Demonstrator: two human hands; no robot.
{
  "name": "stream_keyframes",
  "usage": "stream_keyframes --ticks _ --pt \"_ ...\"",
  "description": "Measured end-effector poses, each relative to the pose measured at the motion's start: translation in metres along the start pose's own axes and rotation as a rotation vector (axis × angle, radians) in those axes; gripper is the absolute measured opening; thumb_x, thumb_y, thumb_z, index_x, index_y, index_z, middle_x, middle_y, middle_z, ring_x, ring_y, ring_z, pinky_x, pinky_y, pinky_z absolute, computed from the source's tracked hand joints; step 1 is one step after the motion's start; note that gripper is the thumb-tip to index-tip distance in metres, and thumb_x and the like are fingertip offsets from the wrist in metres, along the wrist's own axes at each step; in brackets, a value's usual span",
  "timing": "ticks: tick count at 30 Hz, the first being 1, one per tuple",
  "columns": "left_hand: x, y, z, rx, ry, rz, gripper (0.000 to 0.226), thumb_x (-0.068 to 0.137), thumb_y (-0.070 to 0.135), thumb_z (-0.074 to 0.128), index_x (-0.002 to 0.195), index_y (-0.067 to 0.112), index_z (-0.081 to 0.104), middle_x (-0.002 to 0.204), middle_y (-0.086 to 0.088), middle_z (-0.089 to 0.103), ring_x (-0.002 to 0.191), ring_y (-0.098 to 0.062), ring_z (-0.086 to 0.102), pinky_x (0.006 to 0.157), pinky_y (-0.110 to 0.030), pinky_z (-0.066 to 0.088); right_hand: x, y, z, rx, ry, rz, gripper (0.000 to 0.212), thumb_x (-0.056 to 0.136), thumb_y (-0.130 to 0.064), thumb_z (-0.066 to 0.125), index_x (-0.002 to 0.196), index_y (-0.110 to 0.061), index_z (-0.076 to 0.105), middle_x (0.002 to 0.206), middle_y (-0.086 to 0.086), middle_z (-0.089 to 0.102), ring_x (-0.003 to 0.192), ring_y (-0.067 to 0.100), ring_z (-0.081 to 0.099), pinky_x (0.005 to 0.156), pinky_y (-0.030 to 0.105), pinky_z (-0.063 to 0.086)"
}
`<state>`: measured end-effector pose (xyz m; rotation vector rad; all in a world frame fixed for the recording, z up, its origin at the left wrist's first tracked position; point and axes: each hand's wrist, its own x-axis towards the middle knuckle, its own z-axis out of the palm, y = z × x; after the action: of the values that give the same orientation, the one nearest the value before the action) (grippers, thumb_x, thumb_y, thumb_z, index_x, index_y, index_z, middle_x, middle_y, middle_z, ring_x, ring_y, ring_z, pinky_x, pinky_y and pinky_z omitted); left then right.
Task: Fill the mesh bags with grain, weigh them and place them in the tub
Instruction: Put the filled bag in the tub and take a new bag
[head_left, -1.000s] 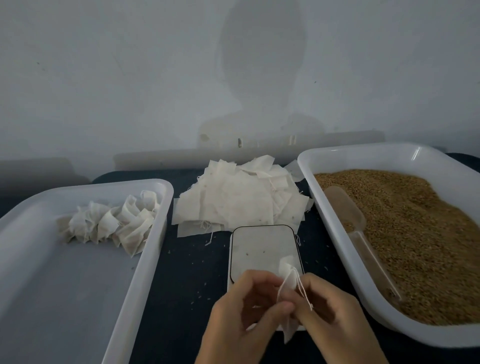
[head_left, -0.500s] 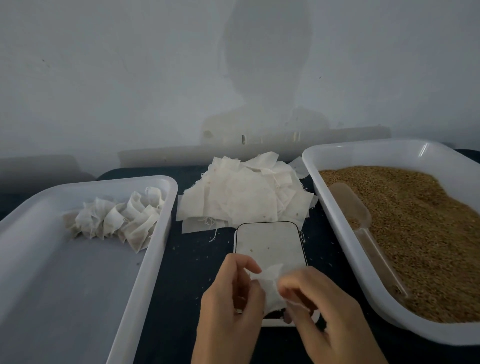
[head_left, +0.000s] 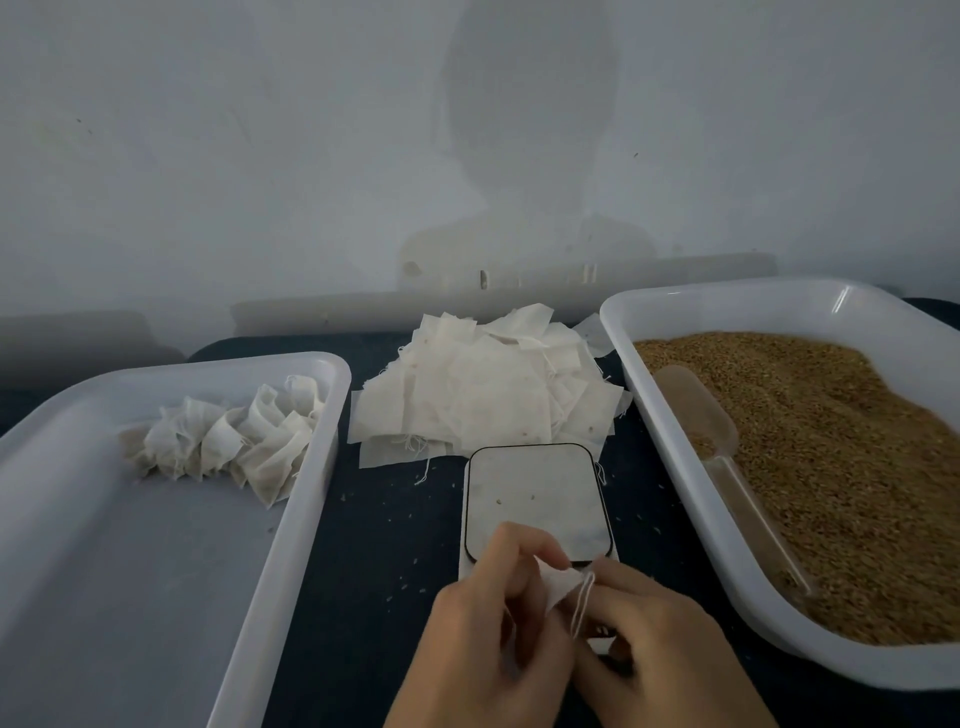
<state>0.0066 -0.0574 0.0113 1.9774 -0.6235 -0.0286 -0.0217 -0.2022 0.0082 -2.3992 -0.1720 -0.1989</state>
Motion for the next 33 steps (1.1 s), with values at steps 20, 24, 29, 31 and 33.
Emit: stream_keyframes --ticks 20,24,29,31,33 --pt "0.011 -0.021 0.002 -0.025 -0.098 -0.124 0.043 0.07 0.01 0.074 0.087 0.043 0.053 0.094 0.018 0.064 0.087 0.001 0.062 0.07 -0.014 0.048 0.016 0.001 -0.061 0.109 -0.183 -0.177 0.03 0.082 -0.058 0.052 0.093 -0.039 0.073 0.098 -0.025 0.061 0.09 -0.004 0.059 0.074 0.014 0.049" --pt "0.018 -0.021 0.005 0.033 0.027 -0.137 0.039 0.074 0.013 0.071 0.09 0.04 0.048 0.091 0.021 0.062 0.08 0.001 0.061 0.064 -0.014 0.049 0.027 0.012 -0.108 0.045 0.045 -0.185 0.016 0.077 -0.05 0.057 0.088 -0.044 0.068 0.084 -0.029 0.066 0.077 -0.006 0.063 0.07 0.012 0.05" --pt "0.022 -0.012 0.013 -0.012 -0.056 -0.14 0.047 0.061 0.024 0.062 0.091 0.054 0.043 0.099 0.036 0.054 0.082 0.011 0.057 0.065 -0.007 0.044 0.027 0.008 -0.092 -0.114 -0.075 -0.284 0.047 0.073 -0.061 0.057 0.12 -0.058 0.049 0.102 -0.025 0.055 0.083 -0.003 0.059 0.069 0.011 0.048" --pt "0.023 -0.008 0.017 -0.014 -0.1 -0.114 0.051 0.061 0.025 0.06 0.092 0.061 0.041 0.101 0.044 0.049 0.087 0.019 0.052 0.07 -0.003 0.041 0.025 0.009 -0.077 -0.13 -0.181 -0.281 0.059 0.07 -0.07 0.051 0.127 -0.066 0.033 0.108 -0.029 0.05 0.09 -0.004 0.057 0.067 0.012 0.047" --pt "0.022 -0.008 0.018 -0.006 -0.13 -0.064 0.057 0.068 0.021 0.065 0.093 0.064 0.037 0.102 0.048 0.047 0.093 0.02 0.051 0.075 -0.002 0.039 0.026 0.01 -0.067 -0.155 -0.199 -0.292 0.057 0.073 -0.066 0.052 0.125 -0.067 0.029 0.109 -0.03 0.047 0.092 -0.004 0.055 0.069 0.014 0.046"
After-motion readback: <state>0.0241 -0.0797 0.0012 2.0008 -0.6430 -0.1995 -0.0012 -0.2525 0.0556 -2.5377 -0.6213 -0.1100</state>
